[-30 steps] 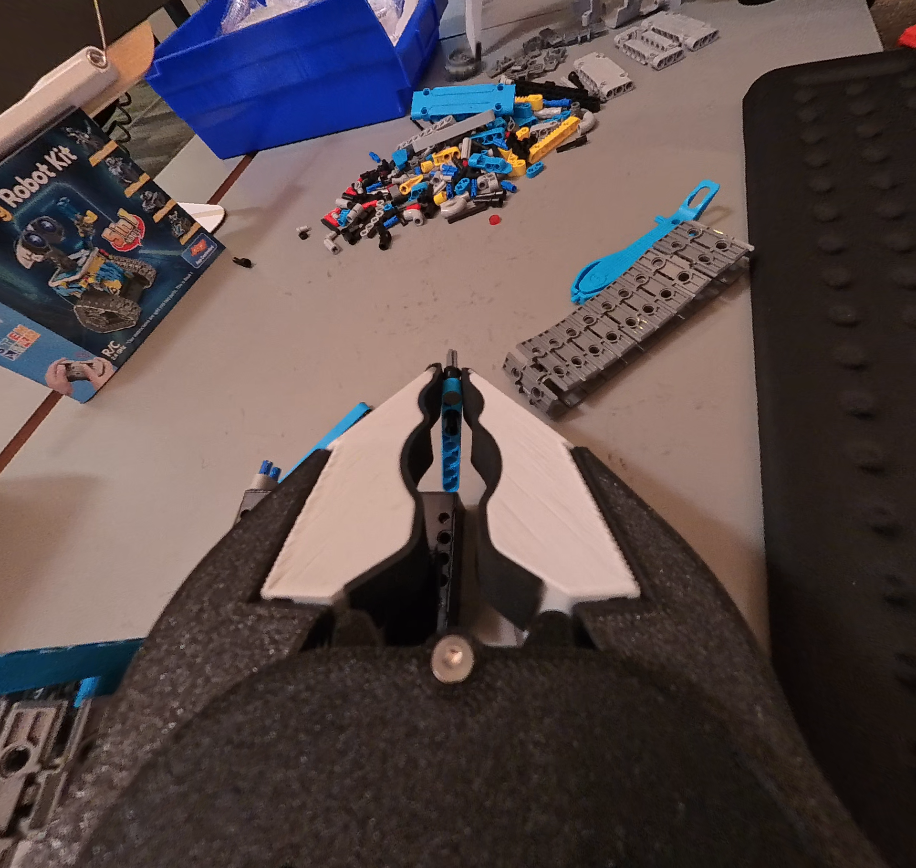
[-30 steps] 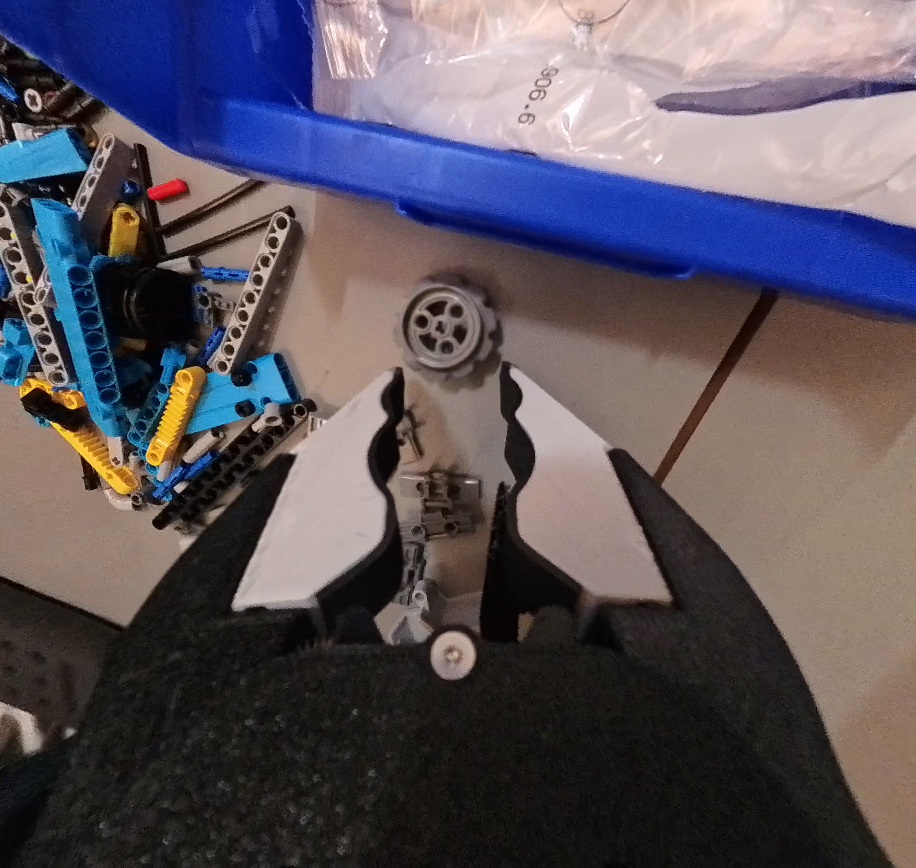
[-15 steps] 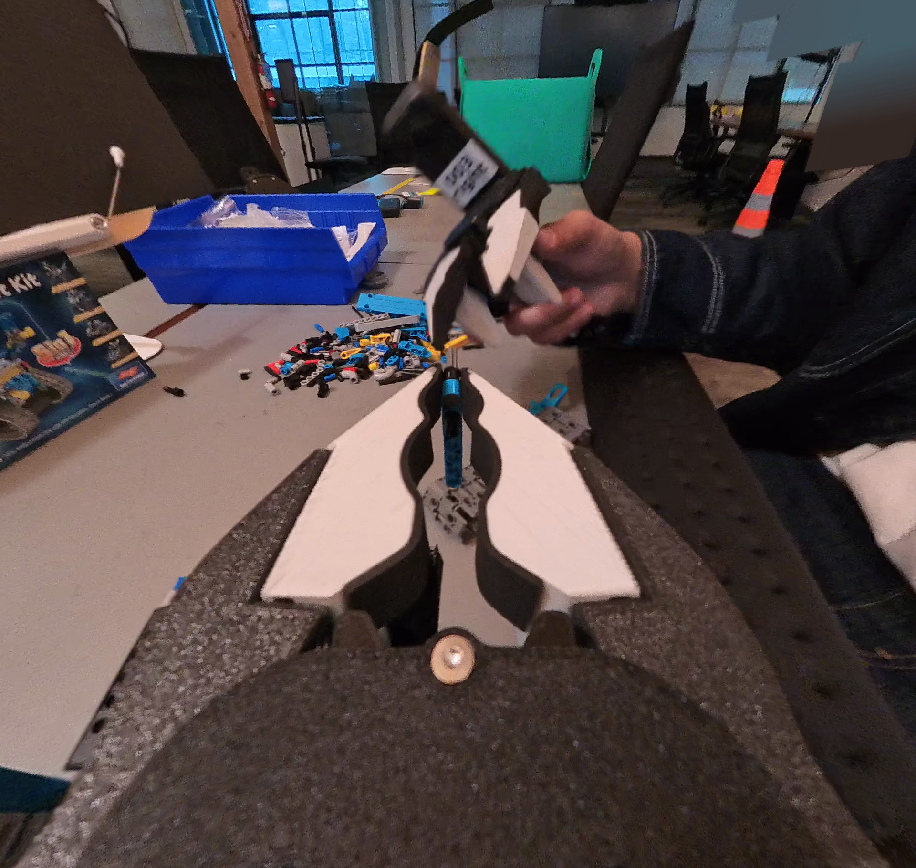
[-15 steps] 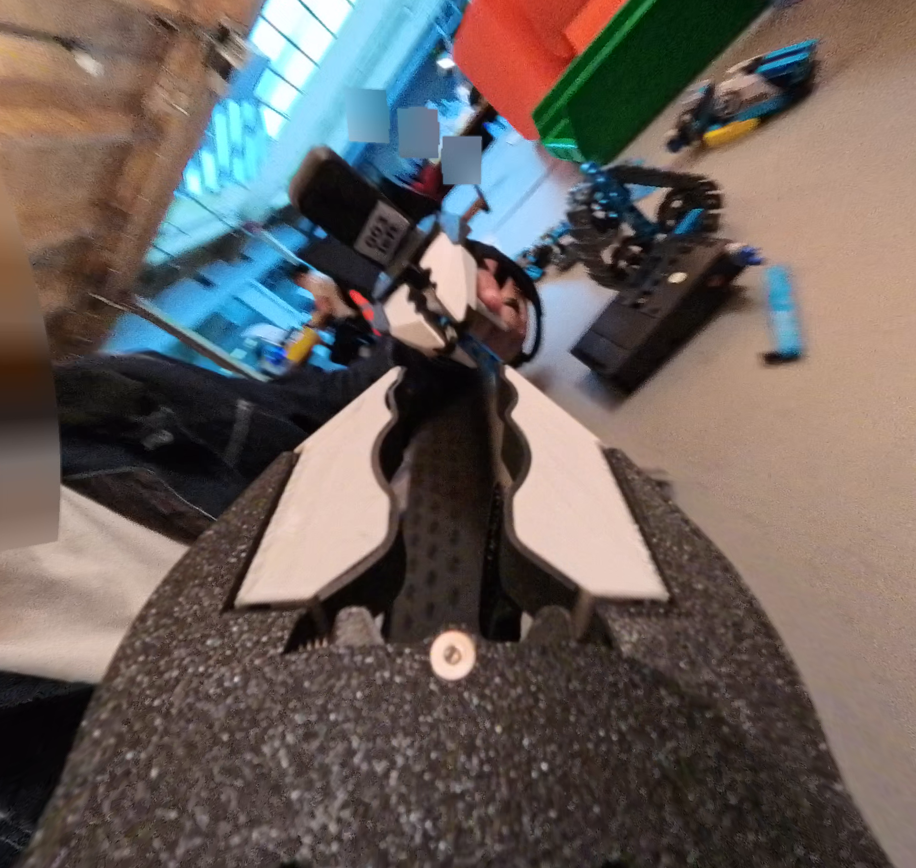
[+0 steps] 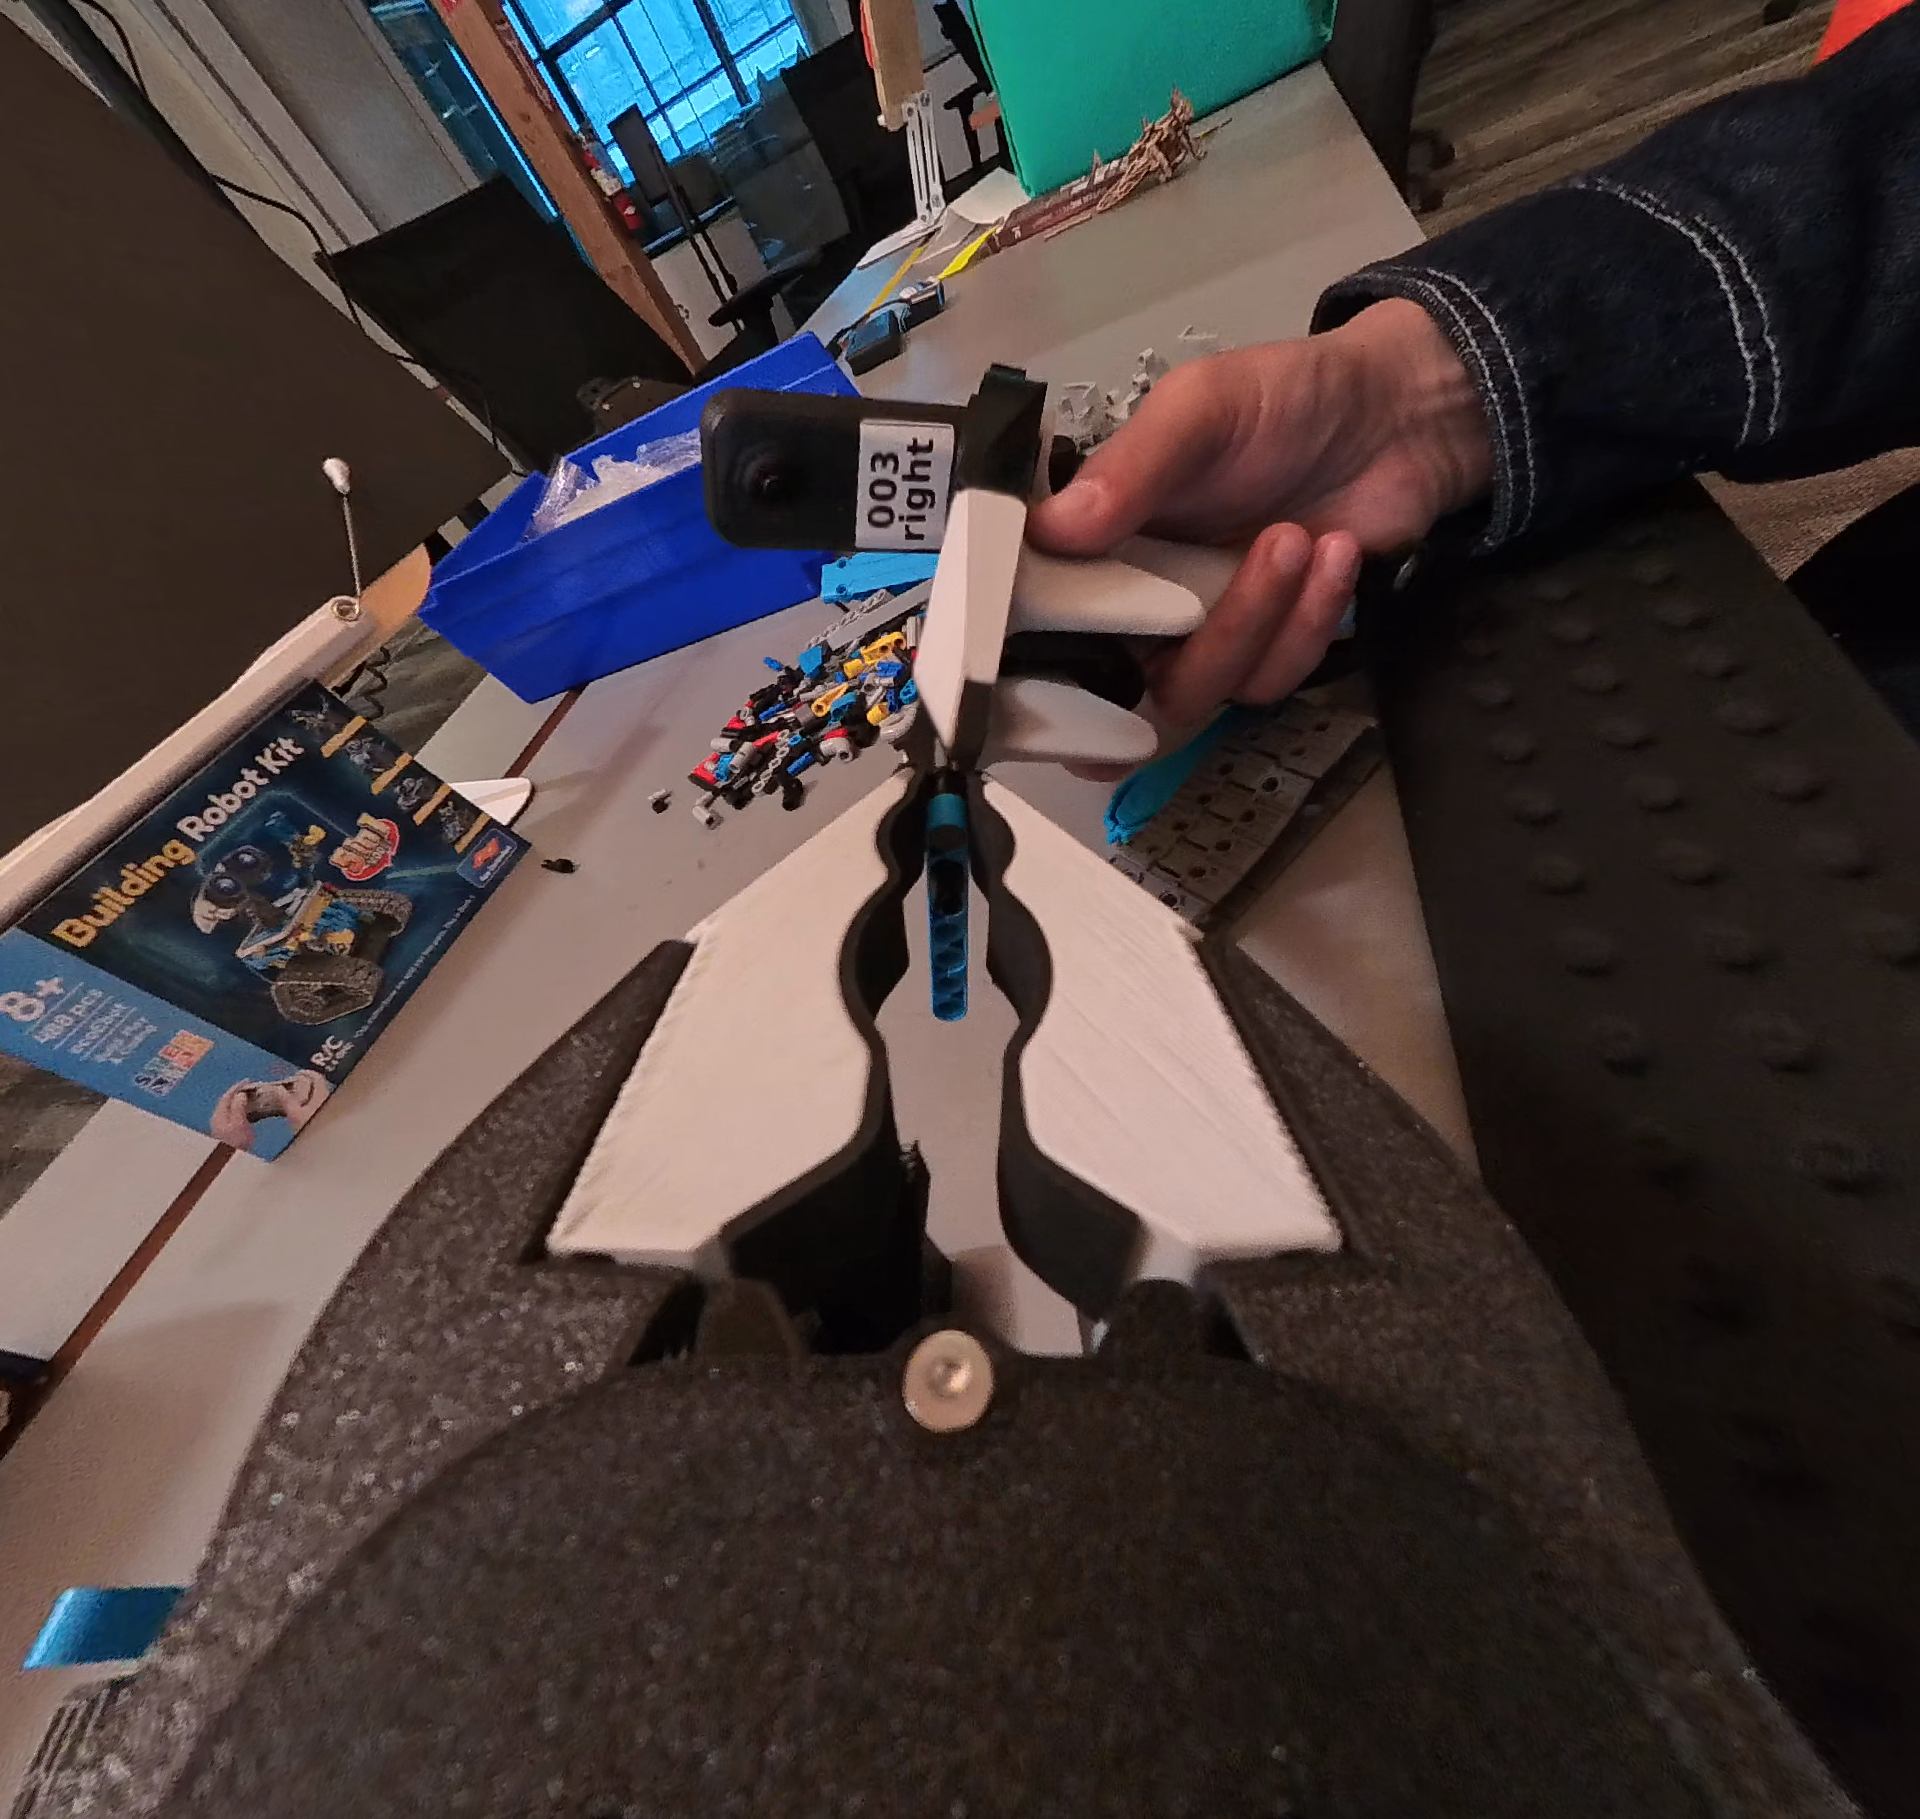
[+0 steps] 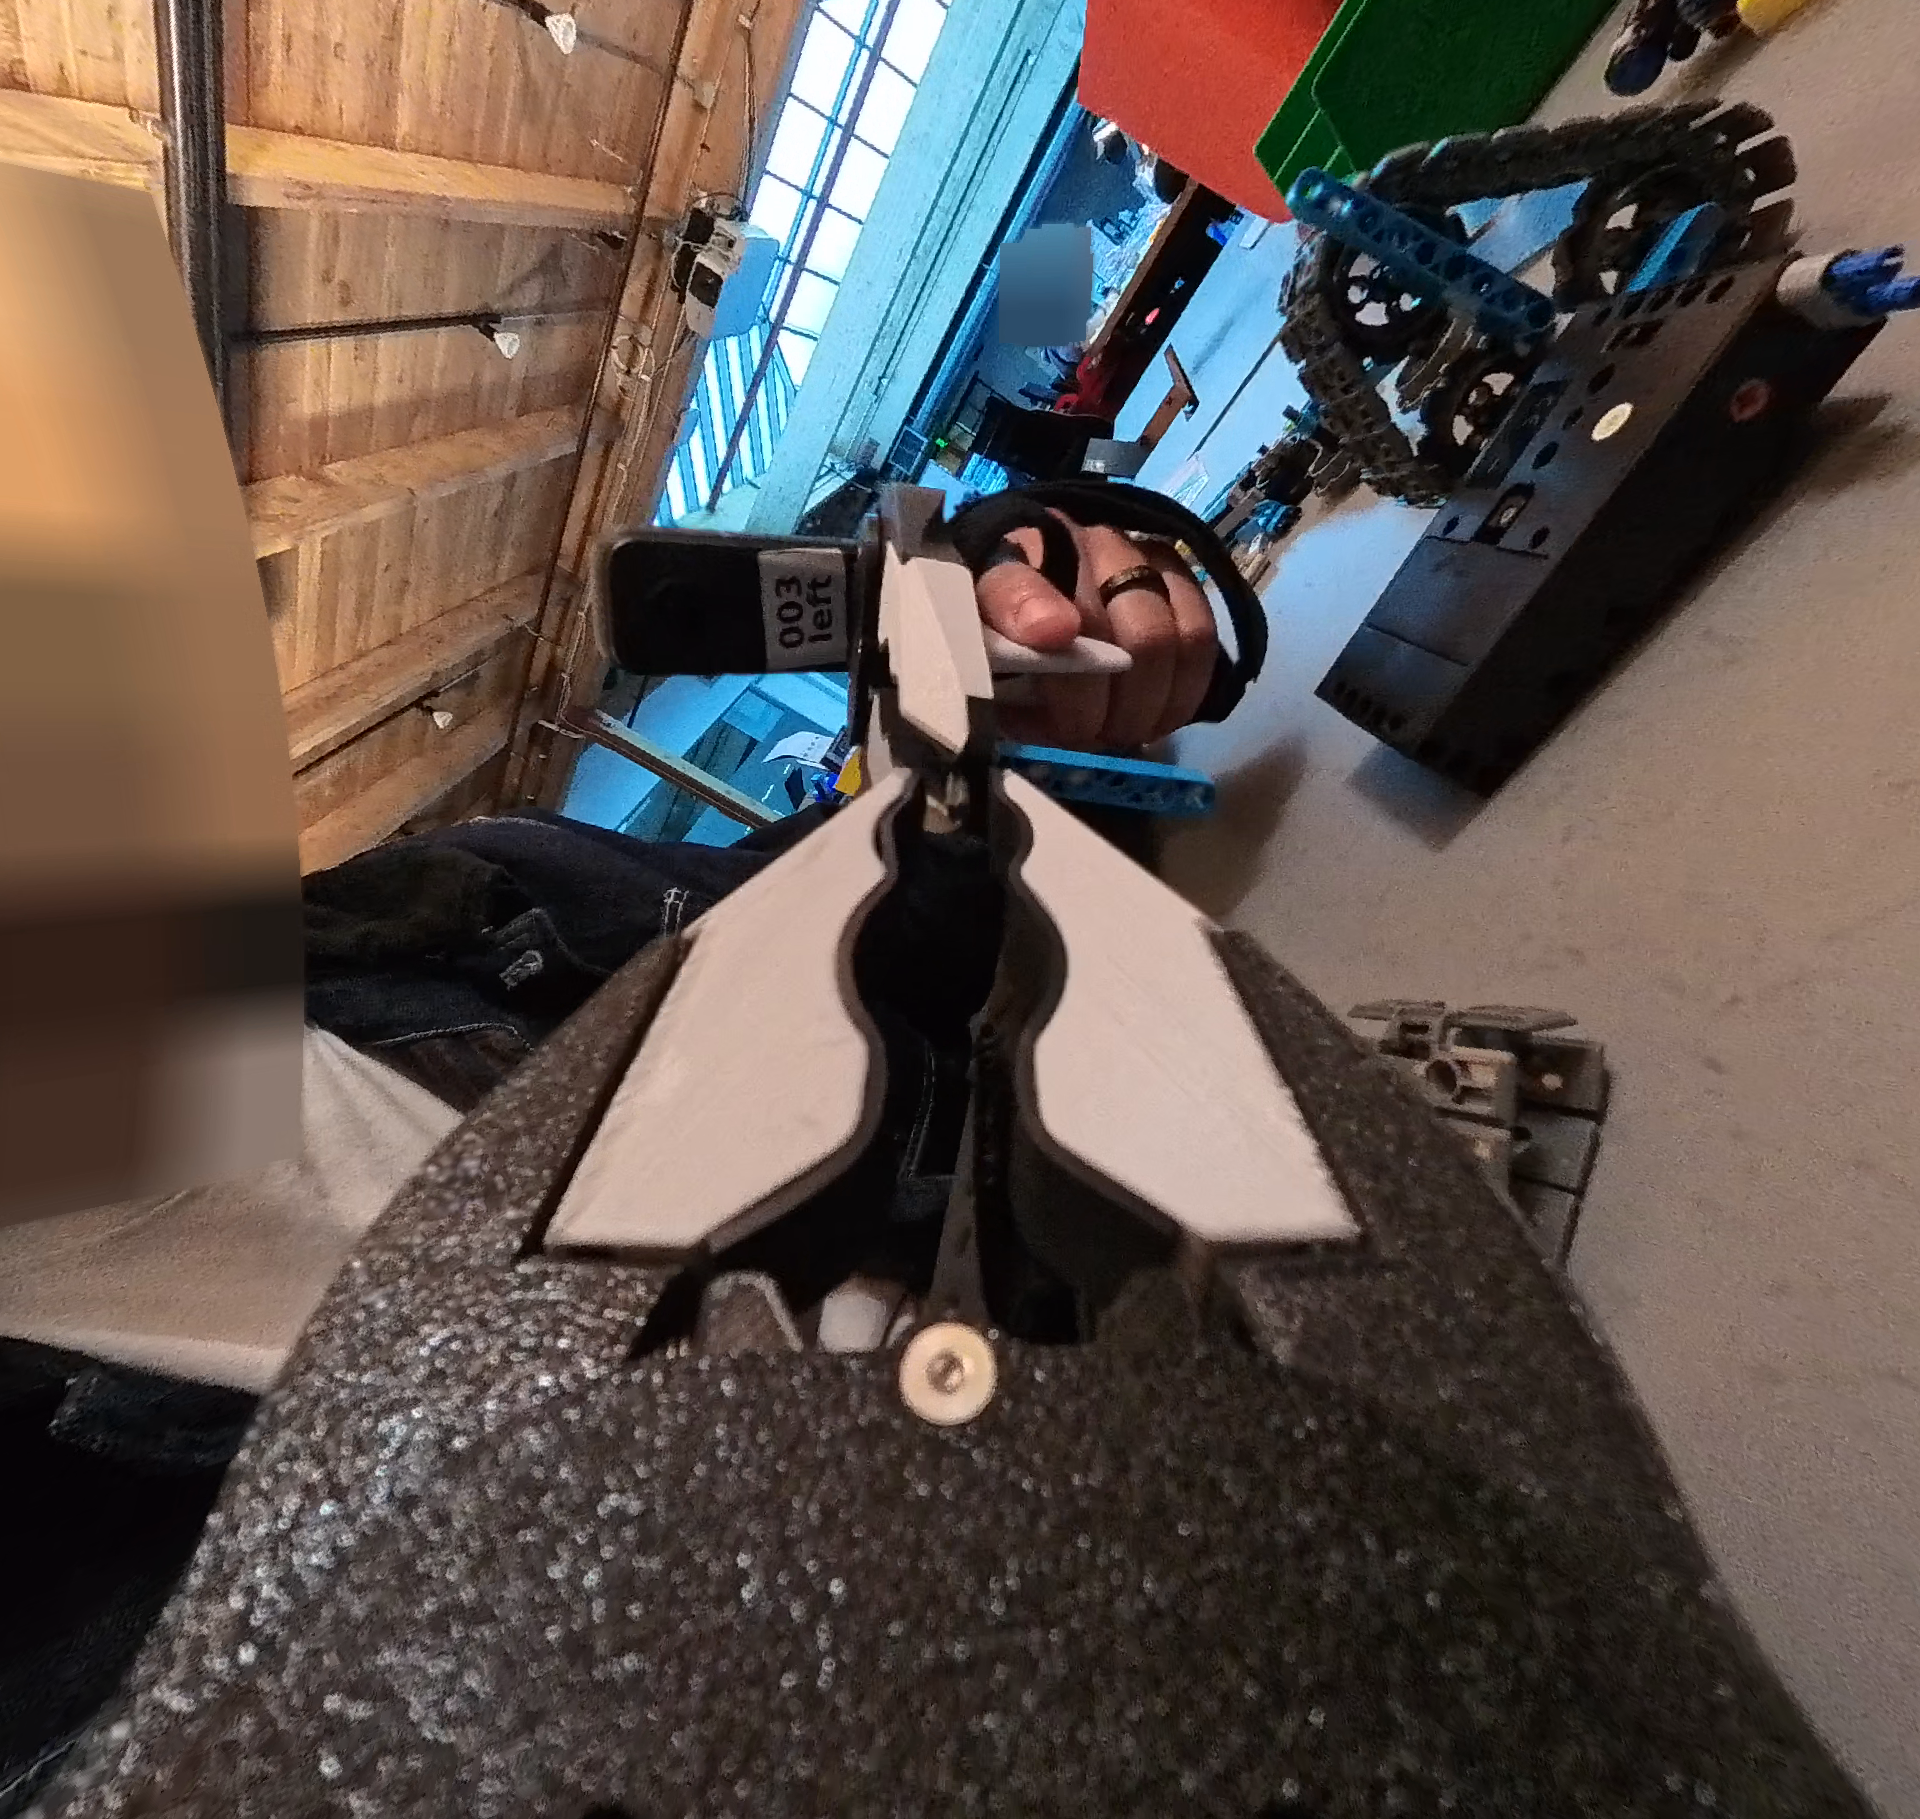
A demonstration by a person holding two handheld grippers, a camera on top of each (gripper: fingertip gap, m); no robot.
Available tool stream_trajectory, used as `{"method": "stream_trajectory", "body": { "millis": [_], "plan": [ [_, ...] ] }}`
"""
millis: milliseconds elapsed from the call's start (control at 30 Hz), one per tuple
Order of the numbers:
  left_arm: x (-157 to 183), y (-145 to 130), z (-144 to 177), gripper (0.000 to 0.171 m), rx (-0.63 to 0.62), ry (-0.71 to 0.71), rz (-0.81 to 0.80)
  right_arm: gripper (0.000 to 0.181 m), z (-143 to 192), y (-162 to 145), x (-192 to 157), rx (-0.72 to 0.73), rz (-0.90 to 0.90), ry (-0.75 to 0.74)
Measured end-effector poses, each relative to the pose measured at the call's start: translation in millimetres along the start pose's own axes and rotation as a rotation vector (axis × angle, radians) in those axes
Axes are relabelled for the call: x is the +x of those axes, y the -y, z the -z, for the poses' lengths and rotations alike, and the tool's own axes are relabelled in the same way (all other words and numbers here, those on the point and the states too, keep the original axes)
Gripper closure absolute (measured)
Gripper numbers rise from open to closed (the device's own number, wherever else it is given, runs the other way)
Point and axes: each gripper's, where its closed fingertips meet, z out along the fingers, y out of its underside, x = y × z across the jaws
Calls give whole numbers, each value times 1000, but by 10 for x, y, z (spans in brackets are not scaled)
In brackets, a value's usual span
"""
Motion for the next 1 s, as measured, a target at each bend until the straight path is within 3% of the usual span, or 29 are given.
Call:
{"method": "stream_trajectory", "body": {
  "millis": [133, 567, 767, 1000],
  "plan": [
    [1, -37, -18, 165, -37, 43, -82, 177, 21, 1, 56, 1, -2, -32],
    [3, -103, -4, 165, -99, 65, -135, 178, 144, -28, 95, -42, -3, -41],
    [28, 83, 78, 166, -22, 50, -99, 177, 108, -32, -93, -45, -55, 104],
    [65, 111, 127, 166, -17, 24, -69, 178, 157, -54, -101, -86, -48, 111]
  ]
}}
